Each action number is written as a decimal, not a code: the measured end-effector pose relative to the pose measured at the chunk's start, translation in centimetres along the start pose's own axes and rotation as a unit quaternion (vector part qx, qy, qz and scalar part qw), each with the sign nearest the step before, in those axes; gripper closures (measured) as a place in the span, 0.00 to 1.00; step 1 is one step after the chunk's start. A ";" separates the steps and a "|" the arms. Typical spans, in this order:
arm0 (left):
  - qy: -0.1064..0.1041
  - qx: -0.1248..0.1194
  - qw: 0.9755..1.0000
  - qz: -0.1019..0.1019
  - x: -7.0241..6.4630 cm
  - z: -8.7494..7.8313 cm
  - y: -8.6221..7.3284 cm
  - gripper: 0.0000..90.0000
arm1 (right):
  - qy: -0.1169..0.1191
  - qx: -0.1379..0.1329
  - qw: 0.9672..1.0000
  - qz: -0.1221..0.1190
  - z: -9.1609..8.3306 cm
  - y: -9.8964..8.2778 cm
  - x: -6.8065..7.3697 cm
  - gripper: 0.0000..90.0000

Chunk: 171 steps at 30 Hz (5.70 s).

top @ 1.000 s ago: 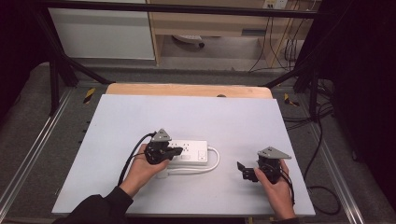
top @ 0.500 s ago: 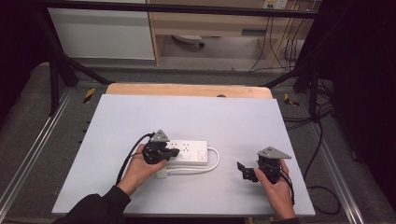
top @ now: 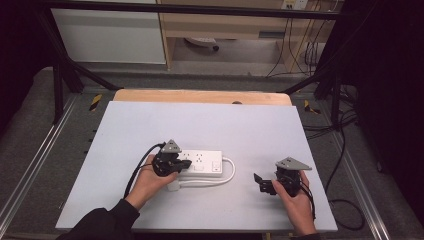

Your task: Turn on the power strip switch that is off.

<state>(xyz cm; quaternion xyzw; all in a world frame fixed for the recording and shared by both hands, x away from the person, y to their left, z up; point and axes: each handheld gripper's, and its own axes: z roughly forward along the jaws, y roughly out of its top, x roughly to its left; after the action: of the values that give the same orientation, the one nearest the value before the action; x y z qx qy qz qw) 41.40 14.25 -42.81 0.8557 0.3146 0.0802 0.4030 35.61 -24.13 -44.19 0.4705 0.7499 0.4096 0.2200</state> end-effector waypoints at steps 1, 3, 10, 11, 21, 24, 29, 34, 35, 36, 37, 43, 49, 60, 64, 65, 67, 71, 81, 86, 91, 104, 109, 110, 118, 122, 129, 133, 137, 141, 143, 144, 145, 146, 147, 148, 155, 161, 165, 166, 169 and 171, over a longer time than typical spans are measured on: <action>0.000 0.000 1.000 0.000 0.0 0.0 0.0 1.00 | 0.000 0.000 1.000 0.000 0.0 0.0 0.0 0.03; -0.001 0.000 1.000 -0.001 0.0 0.0 0.0 1.00 | 0.000 0.000 1.000 0.000 0.0 0.0 0.0 0.03; -0.003 0.000 1.000 -0.002 0.1 0.0 0.0 1.00 | 0.000 0.001 1.000 -0.001 0.0 0.0 0.0 0.03; -0.004 -0.001 1.000 -0.004 0.1 0.0 0.0 1.00 | 0.000 0.001 1.000 -0.001 0.0 0.0 0.0 0.03; -0.002 -0.001 1.000 -0.009 0.4 -0.1 -0.1 1.00 | 0.001 0.002 1.000 -0.001 0.0 0.0 0.0 0.03; -0.002 0.000 1.000 -0.010 0.4 -0.1 -0.1 1.00 | 0.001 0.003 1.000 -0.003 0.1 0.0 0.0 0.03; -0.005 0.000 1.000 -0.011 0.5 -0.1 -0.1 1.00 | 0.001 0.003 1.000 -0.005 0.1 0.0 0.0 0.03; -0.008 -0.001 1.000 -0.016 0.6 -0.1 -0.2 1.00 | 0.000 0.003 1.000 -0.003 0.1 0.0 0.0 0.03; -0.008 -0.001 1.000 -0.017 0.6 -0.1 -0.2 1.00 | 0.000 0.003 1.000 -0.004 0.1 0.0 0.0 0.03; -0.009 0.000 1.000 -0.017 0.6 -0.1 -0.1 1.00 | 0.000 0.003 1.000 -0.005 0.1 0.0 0.0 0.03; -0.009 0.000 1.000 -0.018 0.6 -0.1 -0.1 1.00 | 0.001 0.004 1.000 -0.005 0.1 0.0 0.0 0.03; -0.007 0.004 1.000 -0.018 0.6 0.0 0.0 1.00 | -0.001 0.004 1.000 -0.007 0.2 0.0 0.0 0.03; -0.018 0.005 1.000 -0.020 0.4 0.3 0.0 1.00 | -0.001 0.005 1.000 -0.007 0.2 0.0 0.1 0.03; -0.012 0.010 1.000 -0.007 0.1 0.6 0.4 1.00 | -0.001 0.005 1.000 -0.007 0.1 0.0 0.0 0.03; -0.004 0.001 1.000 0.000 -0.1 0.6 0.4 1.00 | 0.000 0.005 1.000 -0.009 0.1 0.0 0.1 0.03; -0.003 -0.004 1.000 -0.001 -0.1 0.6 0.4 1.00 | -0.001 0.004 1.000 -0.009 0.1 0.0 0.1 0.03; -0.002 -0.011 1.000 -0.001 -0.1 0.4 0.5 1.00 | -0.002 0.005 1.000 -0.009 0.1 0.0 0.1 0.03; 0.007 -0.026 1.000 -0.006 0.0 -0.2 0.7 1.00 | -0.002 0.005 1.000 -0.009 0.2 0.0 0.1 0.03; 0.027 -0.052 0.998 -0.017 0.5 -0.9 0.9 0.82 | -0.001 0.007 1.000 -0.009 0.3 0.0 0.2 0.03; 0.040 -0.057 0.997 -0.020 0.4 -0.9 1.1 0.57 | 0.001 0.007 1.000 -0.010 0.3 0.0 0.2 0.03; 0.048 -0.072 0.996 -0.033 0.4 -1.0 1.3 0.36 | 0.001 0.009 1.000 -0.014 0.3 0.0 0.2 0.03; 0.050 -0.105 0.991 -0.064 0.9 -1.9 1.6 0.11 | 0.004 0.006 1.000 -0.011 0.2 0.0 0.2 0.03; 0.053 -0.110 0.990 -0.068 1.3 -2.5 1.5 0.10 | 0.006 0.005 1.000 -0.015 0.2 0.0 0.2 0.03; 0.054 -0.108 0.990 -0.067 1.4 -2.7 1.4 0.10 | 0.007 0.004 1.000 -0.015 0.2 0.0 0.2 0.03; 0.057 -0.116 0.989 -0.074 1.9 -4.0 1.5 0.09 | 0.009 0.005 1.000 -0.010 0.2 0.0 0.2 0.03; 0.060 -0.119 0.988 -0.078 2.0 -4.8 1.4 0.09 | 0.008 0.006 1.000 -0.011 0.2 0.0 0.2 0.03; 0.068 -0.122 0.987 -0.081 2.3 -6.2 1.2 0.09 | 0.010 0.005 1.000 -0.014 0.3 0.1 0.3 0.03; 0.072 -0.124 0.986 -0.082 2.3 -7.2 1.0 0.09 | 0.007 0.006 1.000 -0.012 0.2 0.0 0.2 0.03; 0.077 -0.122 0.986 -0.080 2.3 -8.1 0.8 0.09 | 0.007 0.006 1.000 -0.012 0.2 0.0 0.2 0.03; 0.085 -0.118 0.986 -0.081 2.4 -9.2 0.5 0.09 | 0.009 0.005 1.000 -0.013 0.3 0.1 0.2 0.03; 0.089 -0.115 0.986 -0.081 2.4 -9.8 0.3 0.09 | 0.009 0.004 1.000 -0.012 0.3 0.1 0.3 0.03; 0.092 -0.114 0.986 -0.081 2.4 -10.0 0.2 0.09 | 0.009 0.004 1.000 -0.012 0.3 0.1 0.2 0.03; 0.094 -0.117 0.985 -0.084 2.4 -10.3 0.1 0.09 | 0.009 0.004 1.000 -0.011 0.2 0.0 0.3 0.03; 0.094 -0.118 0.985 -0.085 2.4 -10.6 0.0 0.09 | 0.009 0.004 1.000 -0.011 0.2 0.0 0.2 0.03; 0.096 -0.118 0.985 -0.084 2.4 -10.9 -0.1 0.09 | 0.009 0.003 1.000 -0.011 0.2 0.0 0.2 0.03; 0.097 -0.119 0.984 -0.086 2.4 -11.2 -0.2 0.09 | 0.010 0.003 1.000 -0.011 0.2 0.1 0.3 0.03; 0.103 -0.122 0.983 -0.095 2.5 -12.9 -1.2 0.09 | 0.011 0.005 1.000 -0.016 0.3 0.1 0.2 0.03; 0.109 -0.124 0.981 -0.105 3.0 -13.8 -2.4 0.09 | 0.009 0.005 1.000 -0.016 0.2 0.1 0.2 0.03; 0.115 -0.127 0.979 -0.114 3.4 -14.3 -3.2 0.09 | 0.008 0.006 1.000 -0.017 0.3 0.1 0.2 0.03; 0.116 -0.126 0.979 -0.115 3.5 -14.4 -3.4 0.09 | 0.008 0.006 1.000 -0.016 0.3 0.1 0.3 0.03; 0.121 -0.123 0.978 -0.119 3.8 -14.7 -4.1 0.09 | 0.009 0.007 1.000 -0.016 0.3 0.1 0.3 0.03; 0.123 -0.122 0.977 -0.122 4.0 -14.9 -4.6 0.09 | 0.007 0.007 1.000 -0.016 0.3 0.0 0.3 0.03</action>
<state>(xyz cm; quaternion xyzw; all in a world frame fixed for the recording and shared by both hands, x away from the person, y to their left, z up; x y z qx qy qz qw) 36.55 28.43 -36.80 0.7385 0.4517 0.1731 0.4697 35.72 -23.76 -44.31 0.4566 0.7620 0.4043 0.2180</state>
